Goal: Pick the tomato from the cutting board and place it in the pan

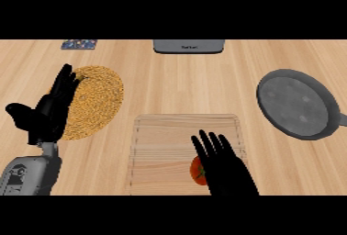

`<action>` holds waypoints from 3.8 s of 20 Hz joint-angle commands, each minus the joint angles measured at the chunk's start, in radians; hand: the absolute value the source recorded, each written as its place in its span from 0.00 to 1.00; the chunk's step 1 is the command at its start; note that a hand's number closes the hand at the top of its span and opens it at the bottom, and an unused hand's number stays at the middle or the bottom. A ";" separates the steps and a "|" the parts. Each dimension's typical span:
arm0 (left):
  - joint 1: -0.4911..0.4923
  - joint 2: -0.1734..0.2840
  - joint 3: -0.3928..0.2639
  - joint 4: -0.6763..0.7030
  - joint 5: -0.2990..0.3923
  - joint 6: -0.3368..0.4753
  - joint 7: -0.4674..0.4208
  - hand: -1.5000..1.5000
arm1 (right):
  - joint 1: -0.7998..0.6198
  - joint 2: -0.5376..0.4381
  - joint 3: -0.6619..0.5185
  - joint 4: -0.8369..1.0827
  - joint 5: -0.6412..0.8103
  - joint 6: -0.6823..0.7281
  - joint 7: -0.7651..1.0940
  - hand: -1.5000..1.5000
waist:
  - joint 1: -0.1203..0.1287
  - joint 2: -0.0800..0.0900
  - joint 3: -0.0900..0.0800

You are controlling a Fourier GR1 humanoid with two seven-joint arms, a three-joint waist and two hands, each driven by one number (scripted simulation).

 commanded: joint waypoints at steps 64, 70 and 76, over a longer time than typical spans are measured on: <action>0.011 -0.042 0.076 0.007 -0.041 -0.086 -0.024 0.50 | -0.257 0.175 -0.380 -0.010 0.128 -0.297 0.130 1.00 | 0.003 0.001 0.001; 0.009 -0.090 0.032 -0.014 -0.092 -0.029 -0.007 0.50 | -0.235 0.067 -0.700 0.089 -0.119 -0.442 -0.070 1.00 | 0.003 0.005 0.002; 0.042 -0.052 0.050 -0.110 -0.050 -0.076 0.053 0.50 | -0.251 -0.120 -0.928 0.286 -0.250 -0.443 -0.289 1.00 | 0.011 0.002 0.002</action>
